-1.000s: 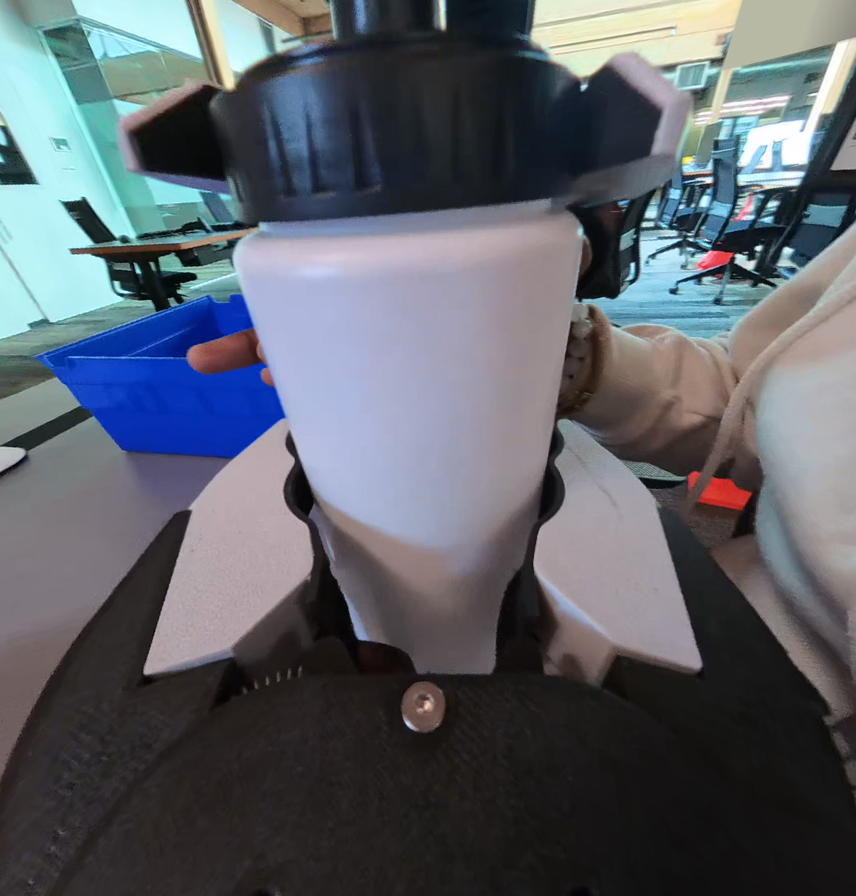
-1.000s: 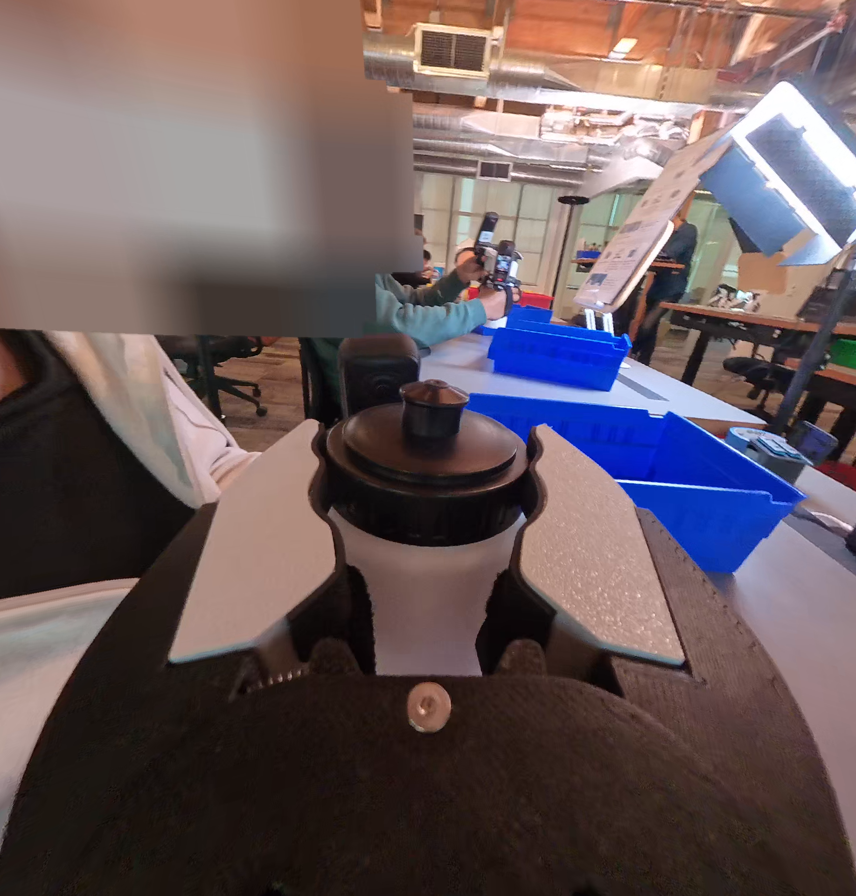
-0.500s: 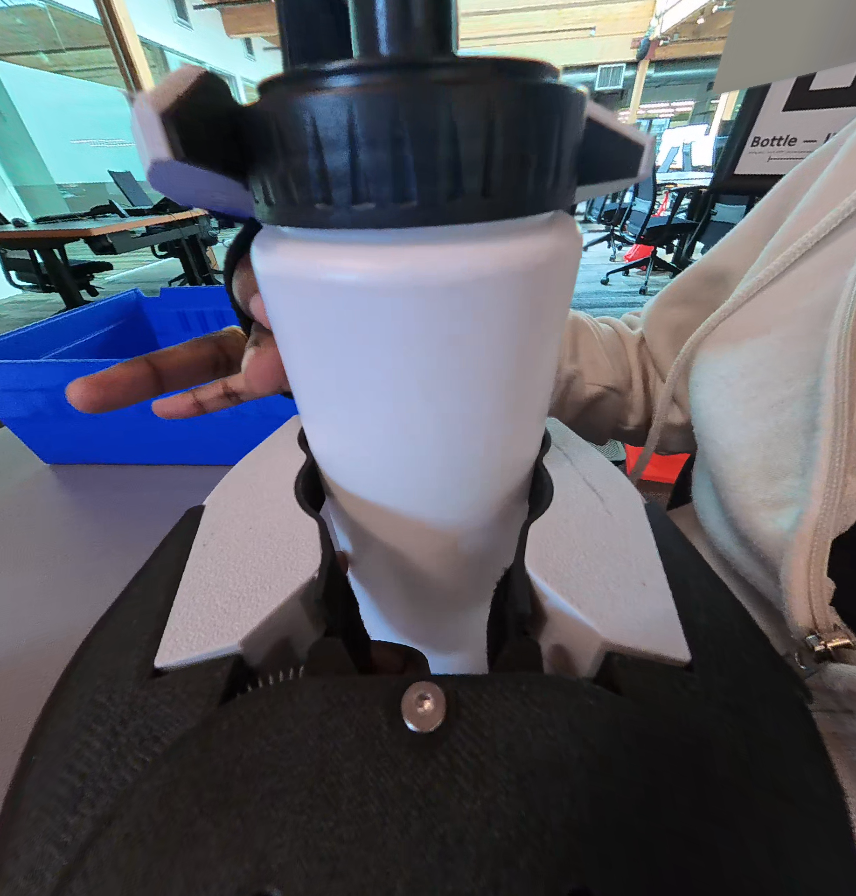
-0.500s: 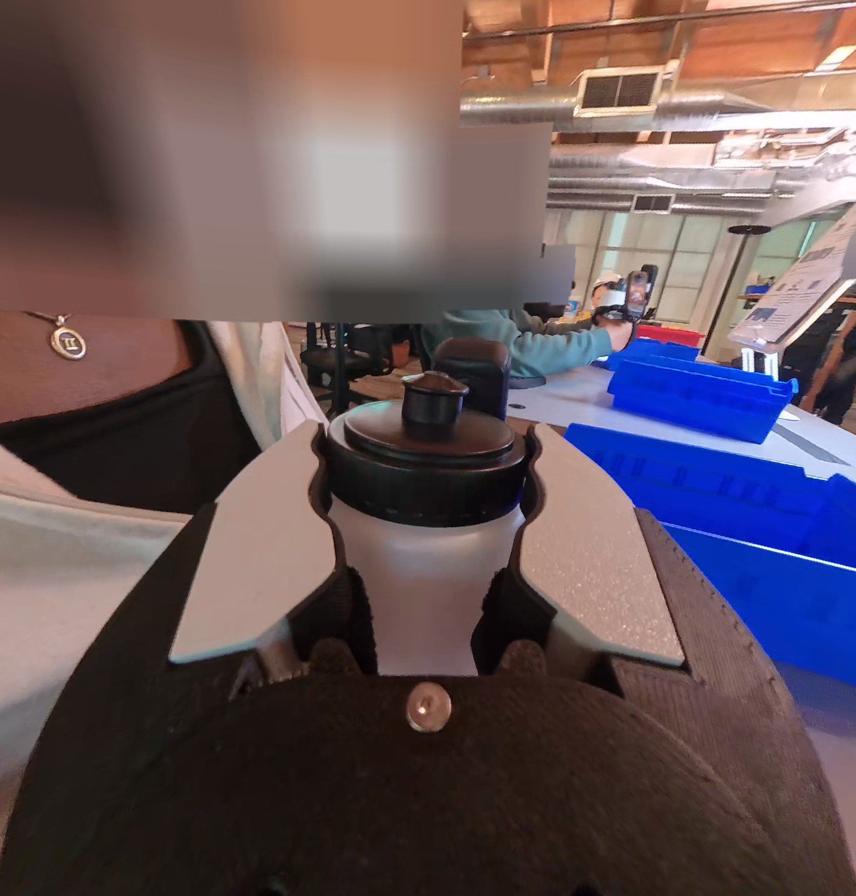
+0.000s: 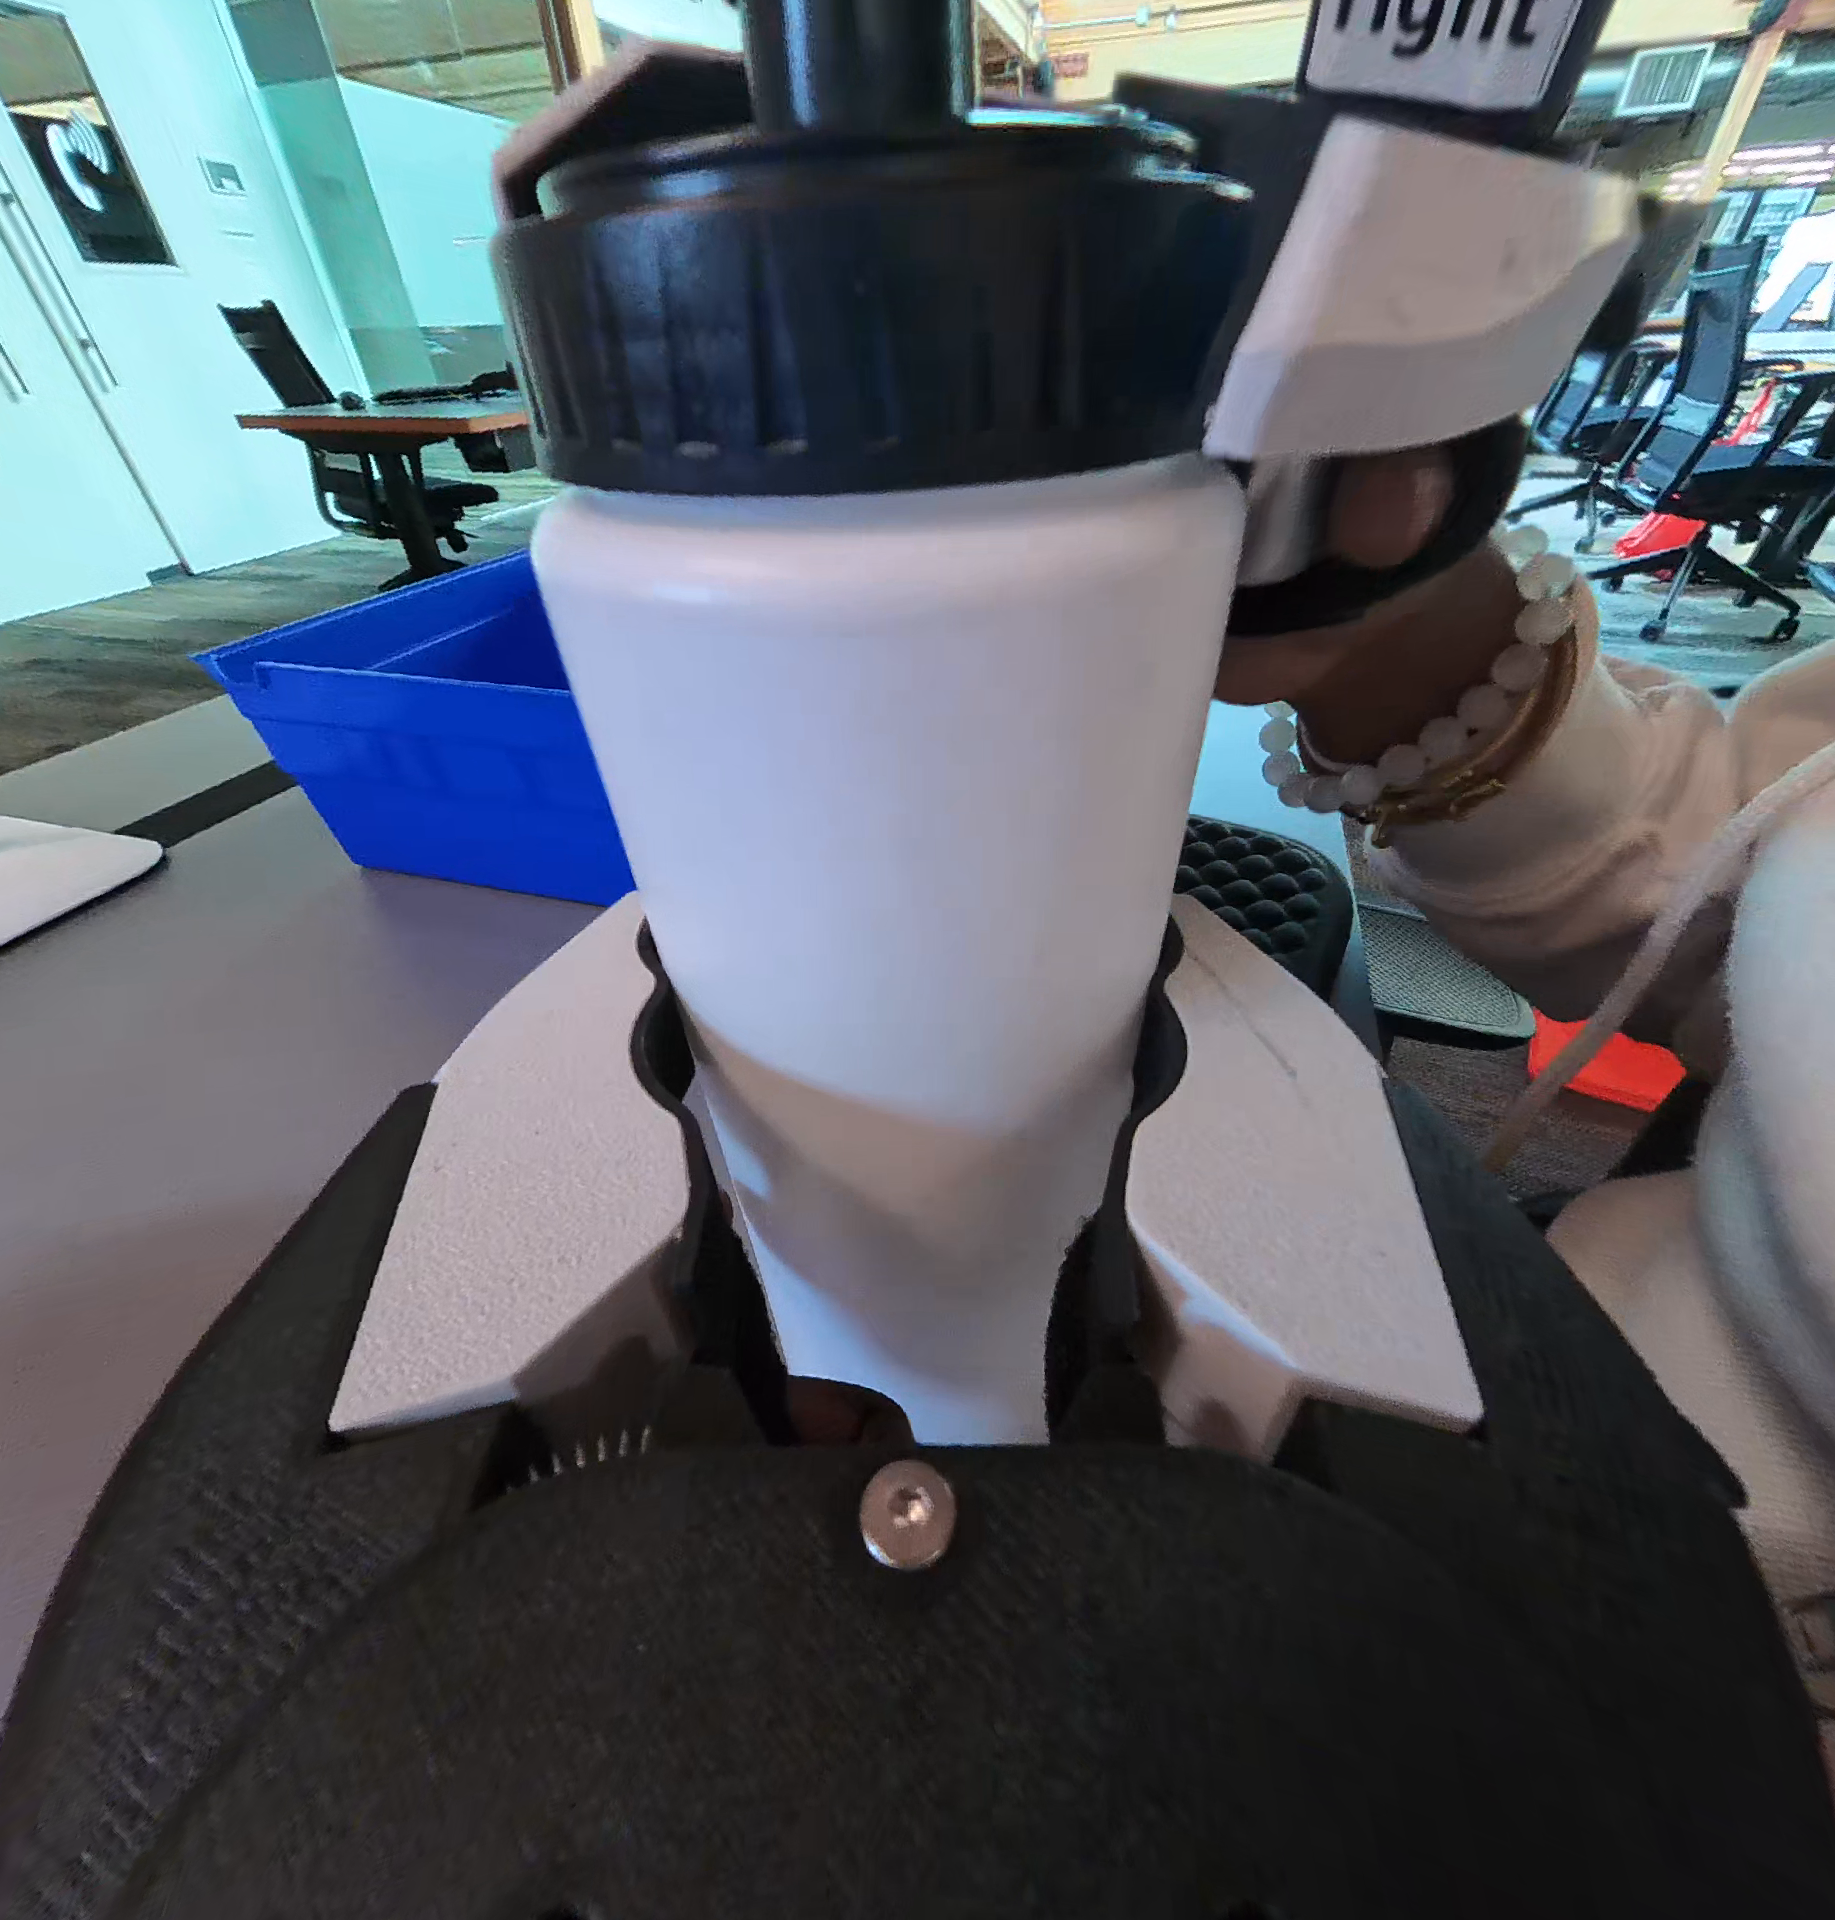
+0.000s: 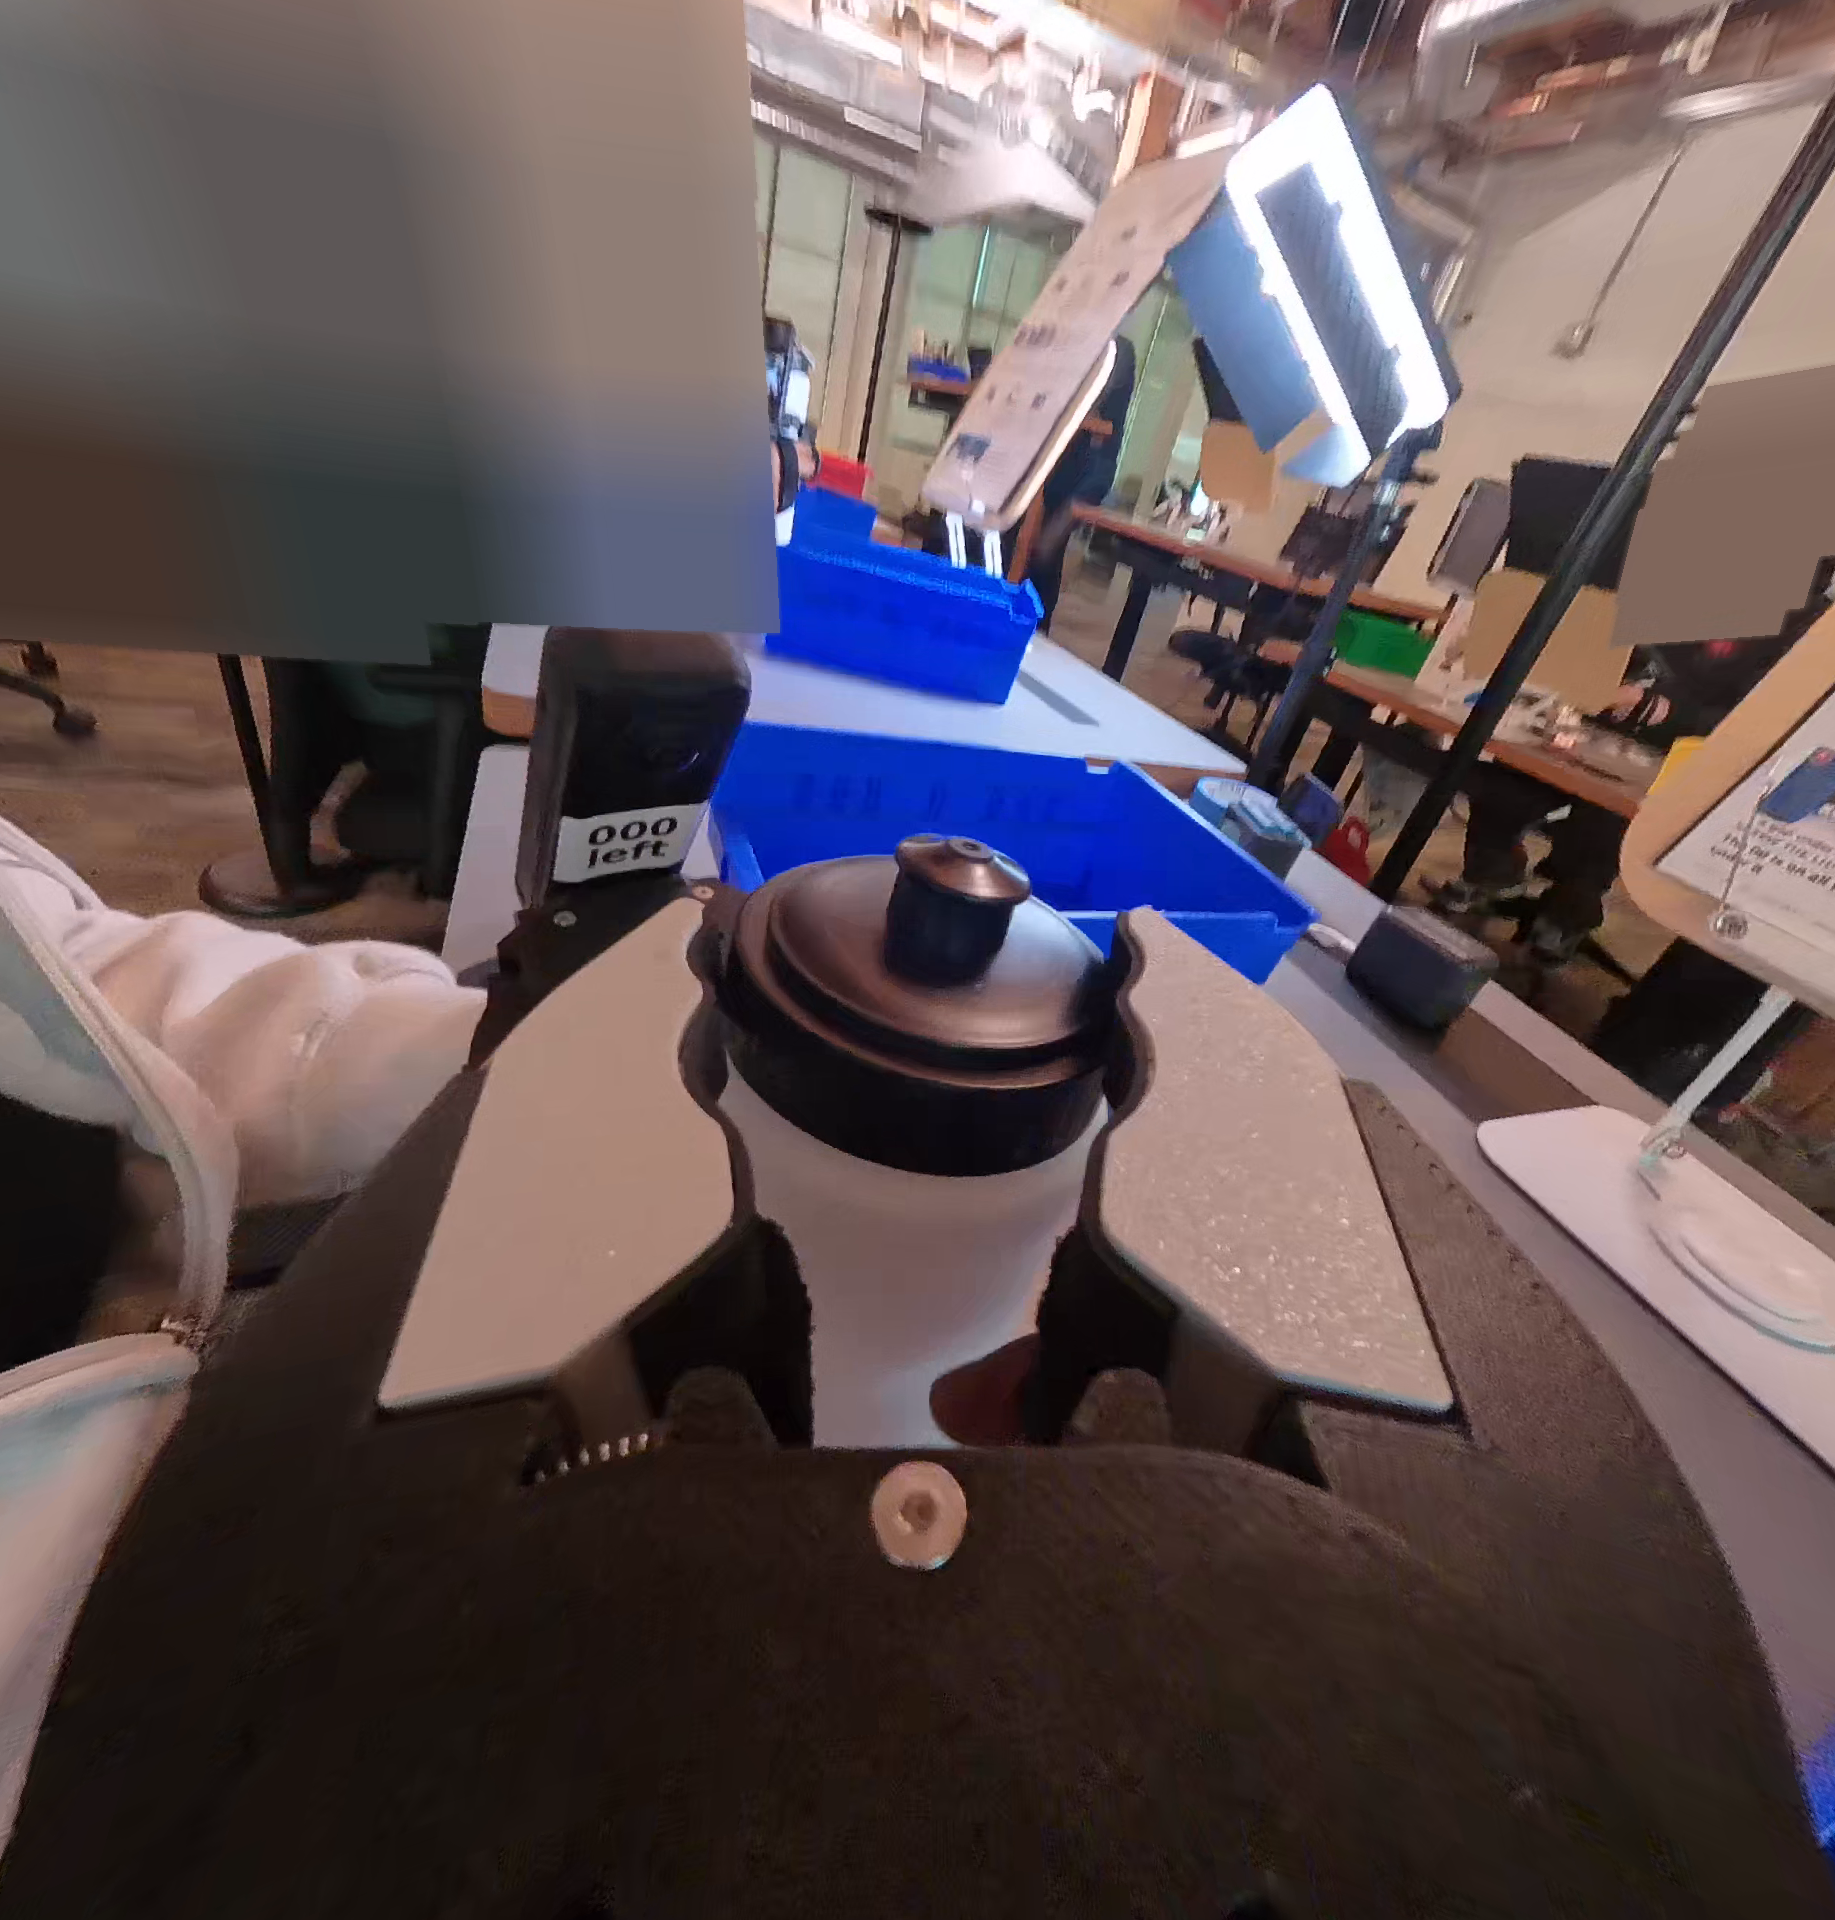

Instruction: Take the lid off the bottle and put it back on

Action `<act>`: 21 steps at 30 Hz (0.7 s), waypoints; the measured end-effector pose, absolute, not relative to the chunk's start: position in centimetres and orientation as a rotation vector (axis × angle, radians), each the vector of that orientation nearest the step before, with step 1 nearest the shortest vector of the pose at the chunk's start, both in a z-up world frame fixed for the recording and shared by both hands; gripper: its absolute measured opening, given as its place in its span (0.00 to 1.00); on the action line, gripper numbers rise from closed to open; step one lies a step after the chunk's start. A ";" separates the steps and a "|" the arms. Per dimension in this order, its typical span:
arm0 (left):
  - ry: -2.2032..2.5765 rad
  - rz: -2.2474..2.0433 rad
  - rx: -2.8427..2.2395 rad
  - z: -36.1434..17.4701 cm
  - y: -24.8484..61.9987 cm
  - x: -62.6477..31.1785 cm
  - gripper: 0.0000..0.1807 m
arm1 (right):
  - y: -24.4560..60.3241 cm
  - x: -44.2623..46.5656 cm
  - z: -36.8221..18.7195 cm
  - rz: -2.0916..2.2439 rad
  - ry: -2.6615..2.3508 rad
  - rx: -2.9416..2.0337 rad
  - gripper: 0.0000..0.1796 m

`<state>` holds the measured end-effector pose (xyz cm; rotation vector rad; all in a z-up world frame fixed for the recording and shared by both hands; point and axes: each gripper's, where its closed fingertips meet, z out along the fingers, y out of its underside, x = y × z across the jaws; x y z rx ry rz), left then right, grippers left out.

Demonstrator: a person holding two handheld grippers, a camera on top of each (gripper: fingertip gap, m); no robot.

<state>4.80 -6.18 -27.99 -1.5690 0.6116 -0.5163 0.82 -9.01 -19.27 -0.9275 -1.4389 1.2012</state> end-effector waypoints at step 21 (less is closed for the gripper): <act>0.712 -0.665 -1.517 -27.8 -7.5 6.0 0.48 | -10.9 2.6 -18.9 1.774 -1.744 -0.497 0.39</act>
